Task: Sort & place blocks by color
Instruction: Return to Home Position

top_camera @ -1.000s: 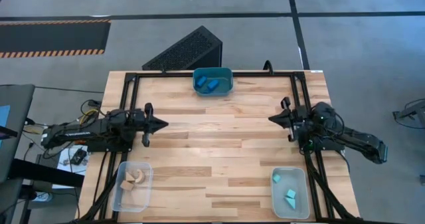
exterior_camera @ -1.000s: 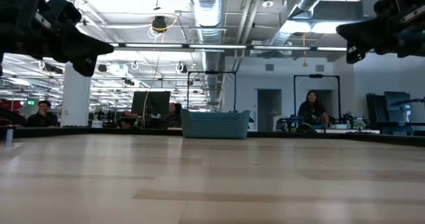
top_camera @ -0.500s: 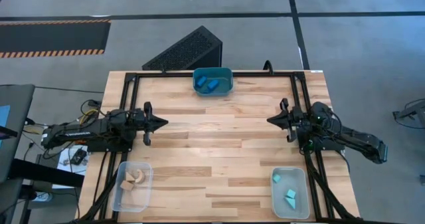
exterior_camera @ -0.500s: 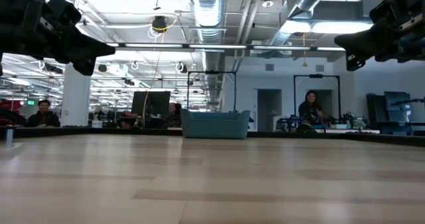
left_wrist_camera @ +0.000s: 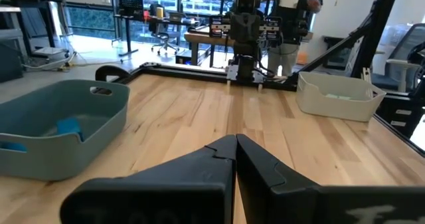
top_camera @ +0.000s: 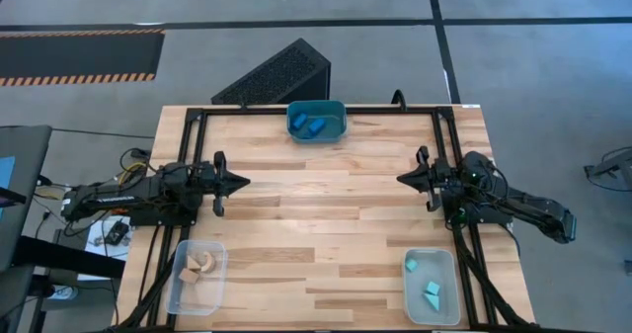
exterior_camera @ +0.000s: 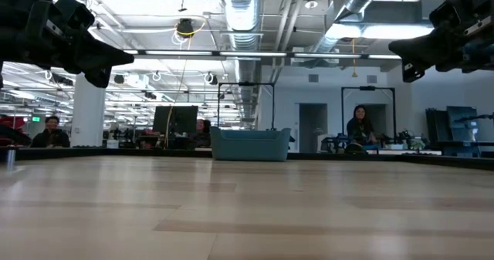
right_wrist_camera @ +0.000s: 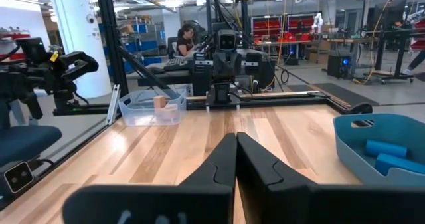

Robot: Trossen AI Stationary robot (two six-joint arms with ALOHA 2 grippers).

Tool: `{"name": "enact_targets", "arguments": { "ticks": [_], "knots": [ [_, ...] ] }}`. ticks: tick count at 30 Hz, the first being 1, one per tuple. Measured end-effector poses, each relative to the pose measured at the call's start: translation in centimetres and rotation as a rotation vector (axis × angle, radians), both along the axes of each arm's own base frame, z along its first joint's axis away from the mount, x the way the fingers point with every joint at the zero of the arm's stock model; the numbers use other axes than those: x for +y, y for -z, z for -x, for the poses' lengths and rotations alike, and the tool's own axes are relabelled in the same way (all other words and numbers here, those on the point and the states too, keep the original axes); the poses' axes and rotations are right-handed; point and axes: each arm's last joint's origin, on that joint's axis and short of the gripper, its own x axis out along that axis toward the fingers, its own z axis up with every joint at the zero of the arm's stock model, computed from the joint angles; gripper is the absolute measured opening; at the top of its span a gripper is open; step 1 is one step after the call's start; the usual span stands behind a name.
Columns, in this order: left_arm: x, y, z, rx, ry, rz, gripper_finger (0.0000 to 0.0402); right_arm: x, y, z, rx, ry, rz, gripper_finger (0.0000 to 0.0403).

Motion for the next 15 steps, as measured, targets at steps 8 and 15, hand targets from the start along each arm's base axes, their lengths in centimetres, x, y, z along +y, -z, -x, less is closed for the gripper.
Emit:
{"name": "enact_targets", "arguments": {
  "ticks": [8, 15],
  "knots": [
    [0.0, 0.0, 0.0, 0.0, 0.0, 0.001, 0.0, 0.0, 0.0, 0.0, 0.0, 0.0, 0.0, 0.0028],
    [0.0, 0.0, 0.0, 0.0, 0.0, 0.0, 0.0, 0.0, 0.01, 0.0, 0.001, -0.001, 0.0, 0.0027]
  ]
}}
